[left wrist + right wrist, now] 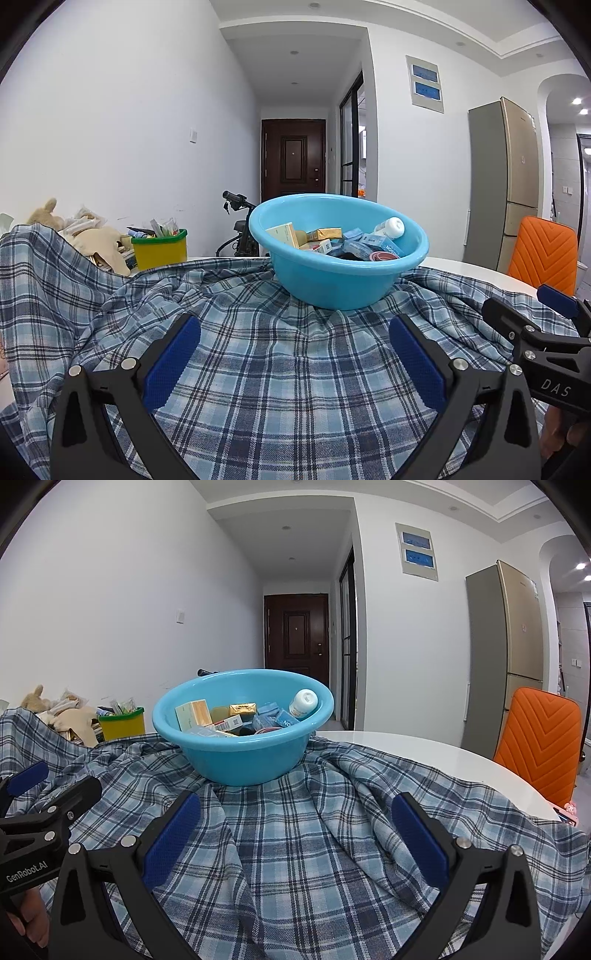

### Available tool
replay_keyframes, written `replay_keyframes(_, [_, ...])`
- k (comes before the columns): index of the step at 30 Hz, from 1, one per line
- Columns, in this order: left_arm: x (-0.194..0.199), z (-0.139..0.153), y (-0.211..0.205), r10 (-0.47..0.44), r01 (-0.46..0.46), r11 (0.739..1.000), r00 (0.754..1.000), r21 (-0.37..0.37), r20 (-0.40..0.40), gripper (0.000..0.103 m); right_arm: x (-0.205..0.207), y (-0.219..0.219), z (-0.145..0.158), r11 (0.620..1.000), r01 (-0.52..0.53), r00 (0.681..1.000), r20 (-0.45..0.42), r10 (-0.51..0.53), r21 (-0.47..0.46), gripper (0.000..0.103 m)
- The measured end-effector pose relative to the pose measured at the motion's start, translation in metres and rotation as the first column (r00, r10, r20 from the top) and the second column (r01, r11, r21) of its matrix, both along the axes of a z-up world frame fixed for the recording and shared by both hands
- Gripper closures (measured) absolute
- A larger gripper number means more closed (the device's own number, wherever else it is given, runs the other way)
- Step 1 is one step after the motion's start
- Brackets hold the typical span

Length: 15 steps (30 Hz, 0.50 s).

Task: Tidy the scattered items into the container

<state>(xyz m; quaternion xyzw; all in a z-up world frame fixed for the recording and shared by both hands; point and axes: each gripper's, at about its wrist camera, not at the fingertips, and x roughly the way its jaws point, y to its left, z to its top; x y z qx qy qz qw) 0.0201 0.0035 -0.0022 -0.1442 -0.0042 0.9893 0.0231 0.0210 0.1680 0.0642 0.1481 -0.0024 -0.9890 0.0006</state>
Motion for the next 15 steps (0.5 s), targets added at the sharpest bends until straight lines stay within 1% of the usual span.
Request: replay_keyframes(15, [0.0002,0.0003,-0.0007,0.014,-0.014,1.000,1.000,0.002,-0.002,0.000,-0.0003,-0.0004,-0.0001,1.000,0.000,1.000,0.001,0.000,-0.001,0.000])
